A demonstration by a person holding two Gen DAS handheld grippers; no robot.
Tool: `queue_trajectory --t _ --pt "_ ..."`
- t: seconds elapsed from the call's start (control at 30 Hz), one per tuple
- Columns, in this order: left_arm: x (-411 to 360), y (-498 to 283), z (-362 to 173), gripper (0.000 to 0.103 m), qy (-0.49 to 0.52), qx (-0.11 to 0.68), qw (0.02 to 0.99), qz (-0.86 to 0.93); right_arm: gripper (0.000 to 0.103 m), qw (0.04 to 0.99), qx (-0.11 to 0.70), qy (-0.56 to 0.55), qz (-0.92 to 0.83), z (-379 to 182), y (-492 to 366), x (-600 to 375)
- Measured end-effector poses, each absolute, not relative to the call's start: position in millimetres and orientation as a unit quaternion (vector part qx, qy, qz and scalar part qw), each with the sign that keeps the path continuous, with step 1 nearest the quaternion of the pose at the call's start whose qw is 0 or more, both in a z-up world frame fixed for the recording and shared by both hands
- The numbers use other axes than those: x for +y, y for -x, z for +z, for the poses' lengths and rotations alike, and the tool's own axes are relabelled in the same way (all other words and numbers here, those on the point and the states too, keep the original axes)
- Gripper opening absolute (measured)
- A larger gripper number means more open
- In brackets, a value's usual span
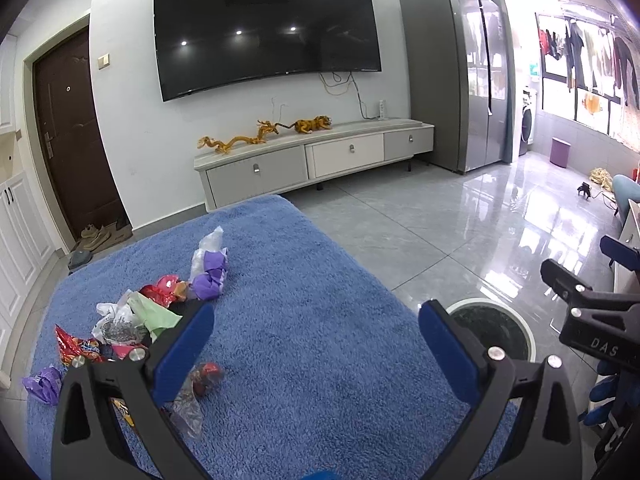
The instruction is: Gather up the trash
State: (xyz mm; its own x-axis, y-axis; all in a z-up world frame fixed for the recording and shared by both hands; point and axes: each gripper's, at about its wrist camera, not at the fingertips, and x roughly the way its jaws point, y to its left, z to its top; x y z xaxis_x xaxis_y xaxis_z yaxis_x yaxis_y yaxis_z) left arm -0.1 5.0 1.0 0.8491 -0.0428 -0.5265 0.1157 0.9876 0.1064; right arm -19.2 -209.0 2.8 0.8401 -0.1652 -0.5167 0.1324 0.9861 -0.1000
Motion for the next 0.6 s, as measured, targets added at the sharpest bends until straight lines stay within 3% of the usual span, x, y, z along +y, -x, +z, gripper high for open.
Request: queue_trajectory --t 0.6 --pt "12.3 9.2 1.0 0.103 -0.068 0.251 0.965 -0.042 0.103 0.954 0.289 0.026 -0.075 2.9 19.2 -208.2"
